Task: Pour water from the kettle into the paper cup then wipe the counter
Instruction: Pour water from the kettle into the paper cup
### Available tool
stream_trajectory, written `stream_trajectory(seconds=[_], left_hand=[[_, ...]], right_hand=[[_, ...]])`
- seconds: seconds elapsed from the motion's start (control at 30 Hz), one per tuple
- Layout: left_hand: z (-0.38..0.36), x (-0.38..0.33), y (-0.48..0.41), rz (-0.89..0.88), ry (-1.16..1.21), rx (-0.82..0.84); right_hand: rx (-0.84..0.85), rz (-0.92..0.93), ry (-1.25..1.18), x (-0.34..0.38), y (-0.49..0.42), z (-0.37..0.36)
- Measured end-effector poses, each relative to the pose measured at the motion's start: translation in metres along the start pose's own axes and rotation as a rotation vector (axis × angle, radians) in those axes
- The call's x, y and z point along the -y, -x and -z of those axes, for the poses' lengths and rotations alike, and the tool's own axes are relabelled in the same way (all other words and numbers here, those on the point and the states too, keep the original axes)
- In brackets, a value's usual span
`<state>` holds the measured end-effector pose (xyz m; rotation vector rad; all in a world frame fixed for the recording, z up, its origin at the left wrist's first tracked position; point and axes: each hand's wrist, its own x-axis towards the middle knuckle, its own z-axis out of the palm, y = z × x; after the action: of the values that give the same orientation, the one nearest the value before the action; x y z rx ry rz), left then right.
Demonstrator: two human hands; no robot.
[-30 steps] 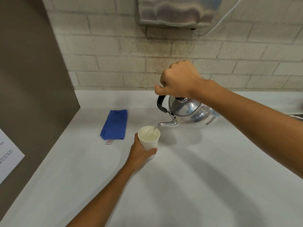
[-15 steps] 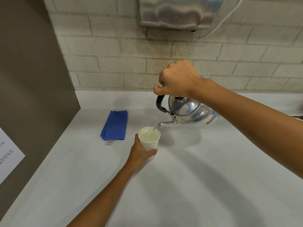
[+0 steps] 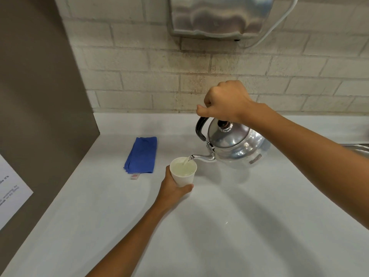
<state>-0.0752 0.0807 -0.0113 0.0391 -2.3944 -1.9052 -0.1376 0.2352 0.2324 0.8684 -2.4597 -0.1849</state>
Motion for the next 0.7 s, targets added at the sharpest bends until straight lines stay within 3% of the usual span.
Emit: stream_trajectory(seconds=[0.5,0.7], left_hand=[[-0.001,0.007,-0.004,-0.010,-0.011,-0.021],[0.000,0.007,-0.003,0.005,-0.026,-0.021]], right_hand=[[0.008,-0.636,-0.433,-0.053,0.014,-0.066],[-0.006,-0.785,-0.579,-0.046,0.006,-0.100]])
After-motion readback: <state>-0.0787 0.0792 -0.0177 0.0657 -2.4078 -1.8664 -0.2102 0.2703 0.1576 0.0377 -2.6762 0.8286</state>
